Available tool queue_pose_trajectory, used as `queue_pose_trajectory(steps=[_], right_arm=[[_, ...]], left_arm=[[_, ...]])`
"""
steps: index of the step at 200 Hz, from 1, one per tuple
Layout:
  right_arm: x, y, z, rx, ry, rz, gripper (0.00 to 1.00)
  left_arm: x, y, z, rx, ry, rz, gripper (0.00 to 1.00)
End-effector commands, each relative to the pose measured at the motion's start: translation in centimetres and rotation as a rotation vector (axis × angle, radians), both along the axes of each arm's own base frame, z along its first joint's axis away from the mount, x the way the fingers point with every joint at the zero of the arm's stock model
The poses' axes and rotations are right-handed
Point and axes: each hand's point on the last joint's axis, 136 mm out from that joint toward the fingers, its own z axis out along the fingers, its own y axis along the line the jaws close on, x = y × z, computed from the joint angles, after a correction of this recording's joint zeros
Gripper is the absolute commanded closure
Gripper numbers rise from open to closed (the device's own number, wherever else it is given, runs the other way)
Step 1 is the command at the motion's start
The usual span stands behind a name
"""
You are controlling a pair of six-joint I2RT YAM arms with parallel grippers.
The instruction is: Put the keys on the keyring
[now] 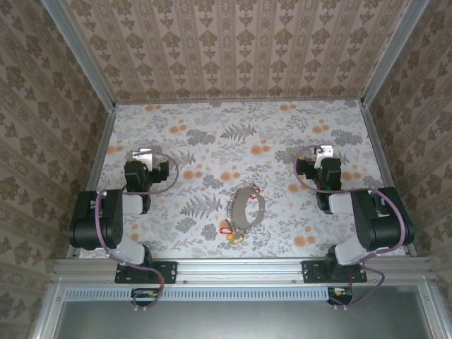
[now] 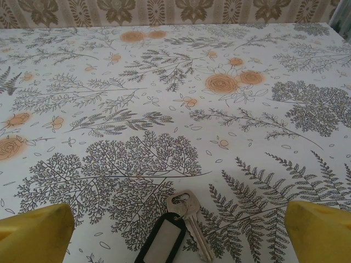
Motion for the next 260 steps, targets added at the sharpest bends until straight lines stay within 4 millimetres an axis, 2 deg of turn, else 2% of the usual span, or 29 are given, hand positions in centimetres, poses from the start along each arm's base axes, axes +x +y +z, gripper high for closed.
queue_pose_trajectory(steps=[1,198,225,249,252,260], right_arm=[[0.7,0.1,1.1,0.006,-0.038,0.01,0.0],[0.7,-0.1,1.2,0.003,-0.04,-0.005,0.0],[0.6,-0.6,2.2,-0.025,-0.038,-0.062,0.0],[0.3,-0.1,3.8,-0.073,-0.009,-0.063,0.0],[0.2,0.0,4.8,-0.078,-0.022,-0.066,0.0],[0.1,0.3,6.0,-0.084,-0.015,-0.076,0.0]], left_arm=[[0.7,0.0,1.0,0.006,-0.027,-0.001,0.0],[0.7,-0.1,1.0,-0.003,-0.027,-0.011,0.0],[0.6,-0.5,1.2,-0.002,-0.027,-0.041,0.0],[0.4,-0.6,2.4,0.017,-0.035,-0.033,0.0],[0.4,-0.5,2.7,0.018,-0.036,-0.025,0.0],[0.1,-0.3,3.4,0.023,-0.014,-0.003,0.0]])
